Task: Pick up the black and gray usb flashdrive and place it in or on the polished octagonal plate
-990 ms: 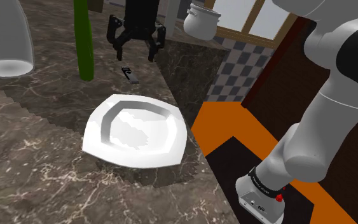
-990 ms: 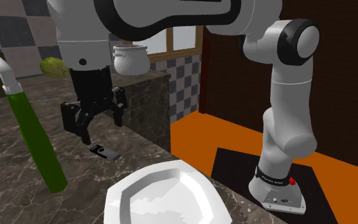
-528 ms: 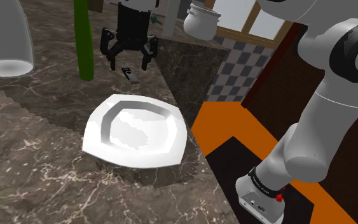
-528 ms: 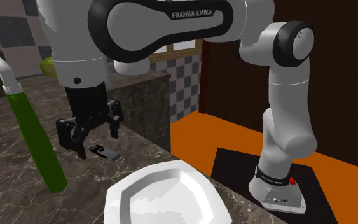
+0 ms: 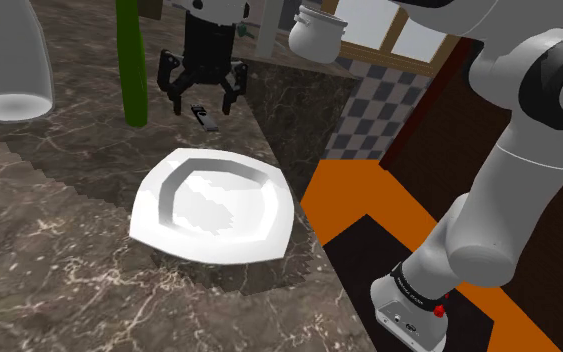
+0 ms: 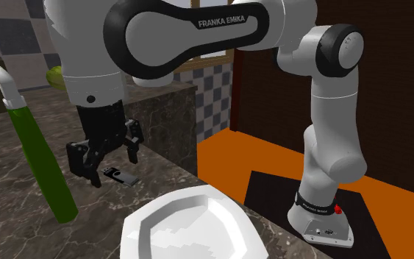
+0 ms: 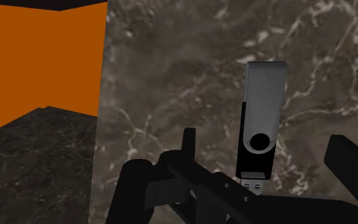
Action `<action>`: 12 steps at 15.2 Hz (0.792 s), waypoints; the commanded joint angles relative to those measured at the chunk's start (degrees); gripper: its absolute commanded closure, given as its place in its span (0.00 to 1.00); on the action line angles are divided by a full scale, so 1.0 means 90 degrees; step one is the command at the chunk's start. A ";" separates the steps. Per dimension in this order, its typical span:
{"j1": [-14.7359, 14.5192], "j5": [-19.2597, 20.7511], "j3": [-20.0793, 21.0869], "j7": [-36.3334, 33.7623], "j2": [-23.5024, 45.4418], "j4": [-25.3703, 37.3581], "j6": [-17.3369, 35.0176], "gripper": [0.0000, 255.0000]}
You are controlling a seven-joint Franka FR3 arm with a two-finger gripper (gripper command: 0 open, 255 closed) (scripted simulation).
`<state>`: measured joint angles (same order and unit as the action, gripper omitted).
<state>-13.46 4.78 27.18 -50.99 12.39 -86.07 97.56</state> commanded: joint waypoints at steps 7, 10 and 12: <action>0.0016 -0.0018 -0.0003 0.0016 -0.0040 -0.0052 0.0016 1.00; 0.0008 -0.0010 -0.0001 0.0009 -0.0021 -0.0016 -0.0003 1.00; -0.0008 0.0004 0.0002 -0.0002 0.0011 0.0099 -0.0088 1.00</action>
<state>-13.41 4.81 27.14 -50.94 12.29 -85.59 97.23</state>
